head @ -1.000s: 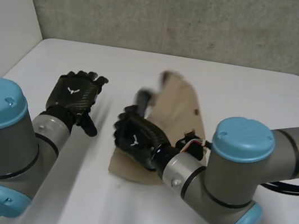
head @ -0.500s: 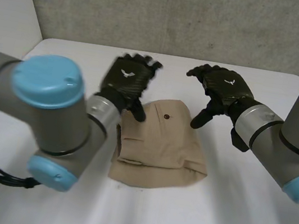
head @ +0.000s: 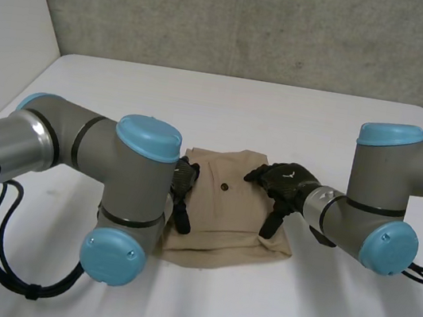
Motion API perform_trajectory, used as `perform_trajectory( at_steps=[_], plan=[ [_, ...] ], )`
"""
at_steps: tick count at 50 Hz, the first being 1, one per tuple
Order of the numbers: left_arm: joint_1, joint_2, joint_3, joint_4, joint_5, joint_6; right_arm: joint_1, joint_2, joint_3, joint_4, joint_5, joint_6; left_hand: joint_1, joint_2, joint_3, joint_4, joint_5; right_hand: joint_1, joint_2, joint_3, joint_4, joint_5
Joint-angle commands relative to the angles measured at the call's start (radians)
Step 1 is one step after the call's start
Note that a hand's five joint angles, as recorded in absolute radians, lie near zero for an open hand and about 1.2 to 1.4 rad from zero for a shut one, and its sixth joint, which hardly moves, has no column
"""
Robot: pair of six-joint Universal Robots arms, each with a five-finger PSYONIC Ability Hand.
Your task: Fold the shorts.
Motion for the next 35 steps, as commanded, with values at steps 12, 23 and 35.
perform_trajectory(
  at_steps=[12,23,35],
  plan=[
    [0.086,0.402,-0.111,0.005,0.078,-0.005,-0.015,-0.404,0.096,-0.124,0.046,0.23,-0.023,-0.033,-0.041,-0.031,-0.048,0.034,-0.007,-0.042,-0.066,-0.072],
    [0.252,0.664,-0.11,-0.204,0.168,-0.099,-0.04,-0.607,0.102,-0.04,0.381,0.259,-0.023,-0.033,-0.041,-0.031,-0.048,0.034,-0.007,-0.042,-0.066,-0.072],
    [0.313,0.738,-0.139,-0.227,0.224,-0.163,-0.032,-0.619,0.092,-0.012,0.378,0.228,-0.023,-0.033,-0.041,-0.031,-0.048,0.034,-0.007,-0.042,-0.066,-0.072]
  ],
)
